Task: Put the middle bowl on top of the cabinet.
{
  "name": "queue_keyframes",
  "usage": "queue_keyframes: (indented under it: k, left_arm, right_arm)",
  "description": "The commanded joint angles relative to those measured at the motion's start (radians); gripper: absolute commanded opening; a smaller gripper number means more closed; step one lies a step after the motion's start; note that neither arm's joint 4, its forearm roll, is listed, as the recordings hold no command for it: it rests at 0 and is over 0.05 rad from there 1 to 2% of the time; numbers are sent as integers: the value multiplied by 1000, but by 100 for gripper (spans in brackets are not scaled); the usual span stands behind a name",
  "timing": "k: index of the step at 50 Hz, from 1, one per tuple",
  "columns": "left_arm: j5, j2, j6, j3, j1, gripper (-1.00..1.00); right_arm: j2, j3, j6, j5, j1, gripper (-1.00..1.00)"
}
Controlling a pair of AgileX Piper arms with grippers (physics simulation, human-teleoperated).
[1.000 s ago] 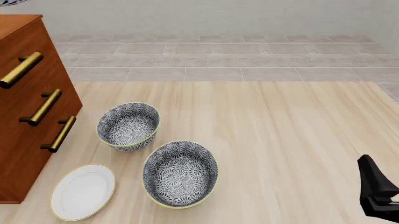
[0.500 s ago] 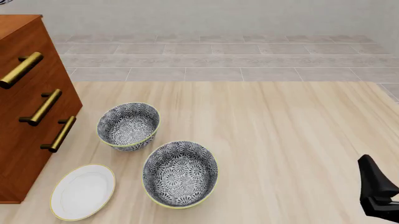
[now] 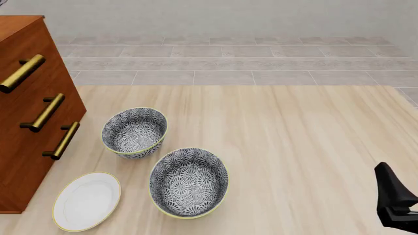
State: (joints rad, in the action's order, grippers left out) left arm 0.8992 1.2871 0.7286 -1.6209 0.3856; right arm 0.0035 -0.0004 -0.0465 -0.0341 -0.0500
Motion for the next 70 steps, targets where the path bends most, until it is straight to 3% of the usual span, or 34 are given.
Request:
queue_keyframes:
  k: [1,47,70]
  left_arm:
    - [-4,16,21,-1,41,-100]
    - [-9,109,120,53,149,-100]
    - [-37,156,108,80,177,-100]
  right_arm:
    - [4,0,3,4,4,100]
    - [12,0,-1,3,8,100]
    - [16,0,3,6,11,100]
